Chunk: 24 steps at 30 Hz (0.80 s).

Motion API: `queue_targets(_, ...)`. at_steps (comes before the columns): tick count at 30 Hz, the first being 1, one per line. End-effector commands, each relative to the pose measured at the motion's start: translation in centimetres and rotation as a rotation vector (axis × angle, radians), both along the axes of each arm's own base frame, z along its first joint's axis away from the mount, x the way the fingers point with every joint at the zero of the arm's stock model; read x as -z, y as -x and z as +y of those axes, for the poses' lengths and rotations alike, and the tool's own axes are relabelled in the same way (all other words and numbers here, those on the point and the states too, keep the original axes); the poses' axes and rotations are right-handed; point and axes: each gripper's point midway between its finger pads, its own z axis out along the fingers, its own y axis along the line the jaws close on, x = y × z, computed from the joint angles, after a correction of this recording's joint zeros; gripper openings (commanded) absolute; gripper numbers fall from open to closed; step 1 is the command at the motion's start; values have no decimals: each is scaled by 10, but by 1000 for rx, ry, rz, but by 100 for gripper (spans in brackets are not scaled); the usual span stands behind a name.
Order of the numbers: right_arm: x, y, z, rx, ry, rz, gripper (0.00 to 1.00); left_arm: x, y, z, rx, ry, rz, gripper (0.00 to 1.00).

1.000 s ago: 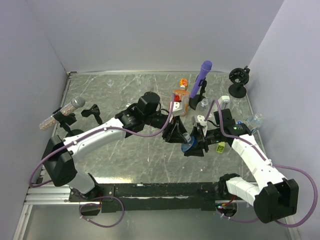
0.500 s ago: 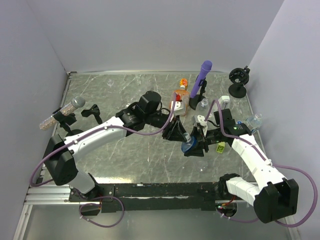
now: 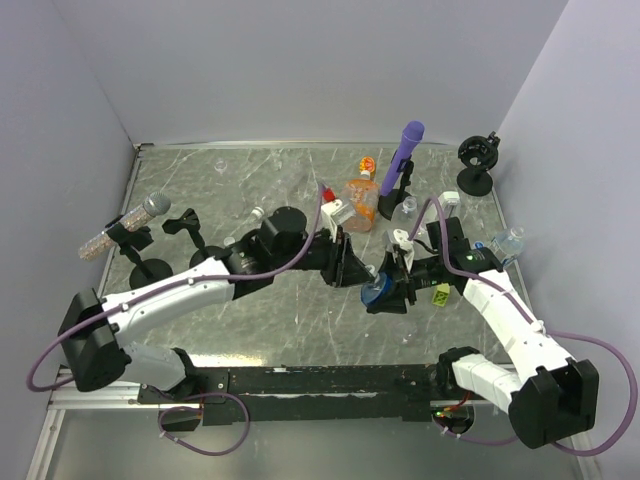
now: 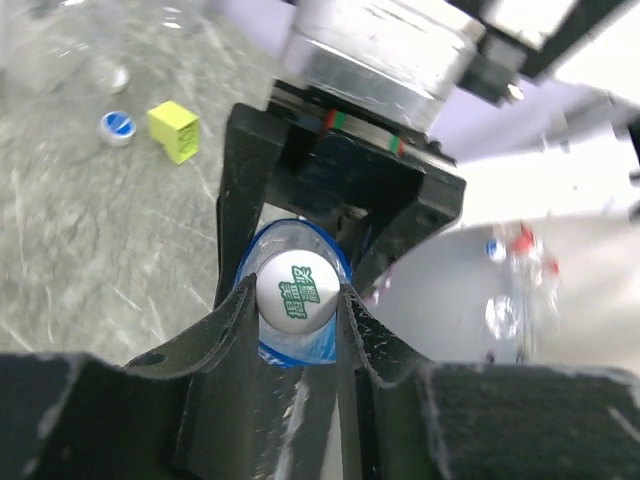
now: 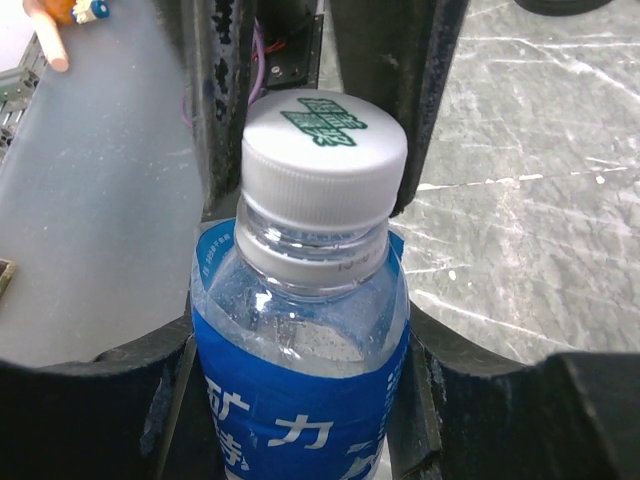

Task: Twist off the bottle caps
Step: Unscrew the bottle cap from the plastic bottle.

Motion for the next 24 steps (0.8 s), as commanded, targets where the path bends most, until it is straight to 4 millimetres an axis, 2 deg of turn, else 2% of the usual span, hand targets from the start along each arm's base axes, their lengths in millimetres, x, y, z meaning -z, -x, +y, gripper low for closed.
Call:
queue_targets(1, -1, -17, -2, 36, 28, -108, 13, -56, 6, -9, -229, 92, 144, 1)
queue_targets(2, -1, -17, -2, 37, 30, -112, 13, -44, 15, -15, -256, 26, 190, 1)
queue_targets(3, -1, -18, -2, 40, 31, -113, 13, -43, 15, -21, -299, -7, 219, 1)
queue_targets(4, 0, -18, -2, 42, 35, -112, 13, -50, 14, -27, -342, -23, 246, 1)
queue_targets(6, 0, -19, -2, 47, 40, -117, 13, -38, 10, -34, -456, -122, 334, 1)
queue_targets(9, 1, -20, -3, 54, 45, -120, 13, -15, 9, -31, -601, -233, 467, 1)
queue_targets(11, 1, -20, -3, 52, 45, -121, 13, -7, 8, -28, -655, -245, 543, 1)
queue_targets(18, 1, -19, -2, 48, 48, -124, 12, -10, 9, -29, -773, -222, 782, 1)
queue_targets(22, 1, -19, -2, 47, 50, -126, 12, -18, 10, -41, -747, -207, 770, 1)
queue_targets(23, 1, -19, -2, 47, 50, -127, 12, -22, 10, -42, -731, -194, 751, 7)
queue_targets(24, 1, -19, -3, 50, 51, -128, 12, -25, 10, -40, -722, -185, 740, 27)
